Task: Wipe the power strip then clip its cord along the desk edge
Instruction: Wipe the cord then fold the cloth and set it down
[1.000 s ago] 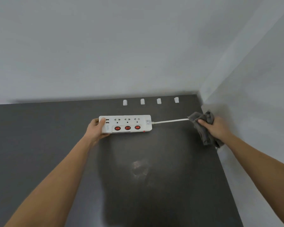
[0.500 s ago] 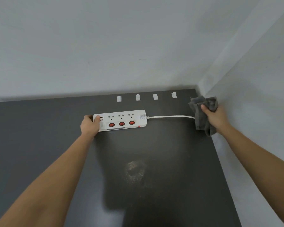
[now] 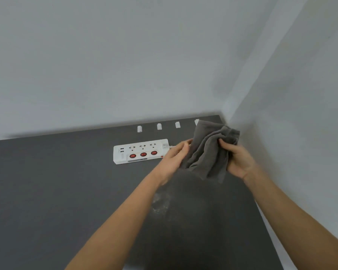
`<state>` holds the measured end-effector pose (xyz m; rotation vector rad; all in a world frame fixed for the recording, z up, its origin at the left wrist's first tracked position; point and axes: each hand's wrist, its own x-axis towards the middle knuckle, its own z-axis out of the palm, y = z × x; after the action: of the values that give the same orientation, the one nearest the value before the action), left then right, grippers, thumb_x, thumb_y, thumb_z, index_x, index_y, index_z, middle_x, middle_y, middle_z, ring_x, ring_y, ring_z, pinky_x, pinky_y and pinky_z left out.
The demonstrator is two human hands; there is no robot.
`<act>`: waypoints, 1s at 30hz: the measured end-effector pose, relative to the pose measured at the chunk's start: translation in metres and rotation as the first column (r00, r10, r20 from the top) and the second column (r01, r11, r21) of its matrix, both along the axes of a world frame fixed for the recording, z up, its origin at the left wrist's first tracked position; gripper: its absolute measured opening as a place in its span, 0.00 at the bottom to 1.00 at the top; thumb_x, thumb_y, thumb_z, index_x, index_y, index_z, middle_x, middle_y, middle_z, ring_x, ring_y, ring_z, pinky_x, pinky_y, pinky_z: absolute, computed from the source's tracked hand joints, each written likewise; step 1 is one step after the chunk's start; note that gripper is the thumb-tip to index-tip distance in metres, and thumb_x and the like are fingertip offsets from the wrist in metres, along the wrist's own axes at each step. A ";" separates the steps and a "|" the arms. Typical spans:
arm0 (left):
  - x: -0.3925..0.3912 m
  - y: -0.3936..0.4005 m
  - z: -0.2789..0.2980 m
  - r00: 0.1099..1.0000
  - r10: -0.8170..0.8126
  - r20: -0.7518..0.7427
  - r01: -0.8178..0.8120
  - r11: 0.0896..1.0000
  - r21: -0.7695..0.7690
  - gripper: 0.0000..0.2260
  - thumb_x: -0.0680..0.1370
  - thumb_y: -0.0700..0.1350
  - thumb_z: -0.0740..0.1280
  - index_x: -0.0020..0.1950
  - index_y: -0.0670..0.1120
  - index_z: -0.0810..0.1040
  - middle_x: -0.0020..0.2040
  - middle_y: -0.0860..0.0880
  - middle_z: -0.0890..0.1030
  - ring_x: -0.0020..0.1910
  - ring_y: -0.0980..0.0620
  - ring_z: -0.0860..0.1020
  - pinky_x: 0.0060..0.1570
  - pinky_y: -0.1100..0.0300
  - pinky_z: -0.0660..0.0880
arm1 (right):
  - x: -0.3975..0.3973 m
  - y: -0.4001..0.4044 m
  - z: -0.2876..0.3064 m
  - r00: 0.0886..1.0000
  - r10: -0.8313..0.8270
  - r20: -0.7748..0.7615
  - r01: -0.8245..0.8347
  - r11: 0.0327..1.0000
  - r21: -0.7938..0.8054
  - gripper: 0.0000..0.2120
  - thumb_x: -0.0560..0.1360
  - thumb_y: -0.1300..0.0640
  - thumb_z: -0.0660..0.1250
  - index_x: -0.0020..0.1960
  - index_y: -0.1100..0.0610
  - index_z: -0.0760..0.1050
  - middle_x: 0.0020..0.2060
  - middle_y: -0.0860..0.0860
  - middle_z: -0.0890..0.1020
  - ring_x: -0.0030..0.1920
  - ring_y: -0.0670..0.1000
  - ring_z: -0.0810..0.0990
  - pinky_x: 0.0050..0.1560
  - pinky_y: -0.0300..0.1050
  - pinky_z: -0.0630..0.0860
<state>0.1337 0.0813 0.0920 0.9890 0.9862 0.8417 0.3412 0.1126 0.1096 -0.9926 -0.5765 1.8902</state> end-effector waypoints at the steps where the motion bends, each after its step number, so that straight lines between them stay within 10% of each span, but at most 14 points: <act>1: 0.004 -0.003 0.005 0.999 -0.016 0.040 0.015 1.000 0.014 0.16 0.81 0.51 0.60 0.64 0.45 0.76 0.63 0.45 0.79 0.62 0.49 0.76 0.66 0.51 0.72 | -0.001 -0.004 0.001 0.999 -0.016 -0.035 0.016 1.000 -0.006 0.29 0.55 0.57 0.81 0.54 0.57 0.78 0.46 0.54 0.86 0.48 0.52 0.84 0.47 0.46 0.82; 5: 0.009 -0.007 0.021 0.997 0.006 -0.073 0.003 0.992 0.130 0.09 0.80 0.41 0.63 0.54 0.36 0.79 0.48 0.41 0.82 0.48 0.48 0.79 0.49 0.55 0.77 | 0.007 -0.018 0.010 0.967 -0.052 -0.249 0.052 0.999 -0.005 0.19 0.58 0.53 0.77 0.48 0.56 0.82 0.42 0.53 0.86 0.46 0.51 0.84 0.49 0.47 0.81; 8: 0.005 -0.003 0.037 0.975 -0.007 -0.223 0.057 0.973 0.222 0.11 0.79 0.46 0.65 0.45 0.38 0.79 0.39 0.46 0.79 0.39 0.52 0.75 0.42 0.56 0.71 | 0.021 -0.017 0.016 0.967 0.010 -0.256 -0.014 1.000 -0.015 0.29 0.66 0.34 0.66 0.54 0.56 0.79 0.51 0.53 0.84 0.56 0.53 0.80 0.57 0.50 0.77; 11: 0.004 0.007 0.056 0.835 -0.035 -0.549 0.300 0.865 0.401 0.12 0.78 0.49 0.64 0.38 0.43 0.76 0.32 0.49 0.74 0.33 0.53 0.69 0.38 0.56 0.67 | 0.040 -0.011 0.023 0.979 0.192 0.065 -0.198 0.976 0.092 0.34 0.62 0.33 0.71 0.62 0.50 0.74 0.50 0.53 0.81 0.50 0.52 0.79 0.52 0.49 0.73; 16: 0.028 0.020 0.082 0.547 -0.041 -0.836 0.697 0.577 0.427 0.07 0.78 0.48 0.64 0.42 0.47 0.77 0.35 0.53 0.75 0.37 0.51 0.73 0.42 0.52 0.74 | 0.039 -0.004 0.048 0.656 0.441 0.613 -0.618 0.780 0.100 0.26 0.67 0.60 0.73 0.63 0.46 0.73 0.52 0.52 0.83 0.58 0.52 0.78 0.63 0.46 0.70; 20: 0.034 0.038 0.081 0.552 -0.106 -0.827 0.673 0.643 0.367 0.09 0.72 0.51 0.72 0.44 0.47 0.78 0.35 0.50 0.79 0.35 0.53 0.73 0.37 0.57 0.71 | 0.045 -0.002 0.050 0.507 0.292 0.811 -0.630 0.767 0.118 0.05 0.70 0.60 0.72 0.46 0.58 0.81 0.39 0.56 0.81 0.43 0.51 0.78 0.49 0.49 0.71; 25: 0.039 0.058 0.051 0.496 -0.015 -0.868 0.628 0.697 0.347 0.03 0.72 0.42 0.71 0.44 0.45 0.79 0.39 0.49 0.81 0.39 0.49 0.75 0.43 0.50 0.76 | 0.062 -0.009 0.021 0.384 -0.097 0.918 -0.418 0.868 0.267 0.09 0.71 0.61 0.71 0.48 0.51 0.83 0.40 0.52 0.86 0.42 0.48 0.82 0.47 0.47 0.77; 30: 0.044 0.044 -0.007 0.474 -0.069 -0.878 0.595 0.760 0.261 0.10 0.72 0.39 0.71 0.53 0.45 0.82 0.50 0.46 0.84 0.51 0.46 0.80 0.54 0.55 0.74 | 0.057 -0.044 -0.039 0.143 -0.126 0.982 -0.439 0.881 0.176 0.12 0.71 0.60 0.70 0.54 0.54 0.82 0.44 0.53 0.86 0.45 0.53 0.83 0.47 0.44 0.75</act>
<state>0.1772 0.1257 0.0855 2.1645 1.2845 0.2123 0.3983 0.0687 0.0711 -1.8672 -1.8900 0.8235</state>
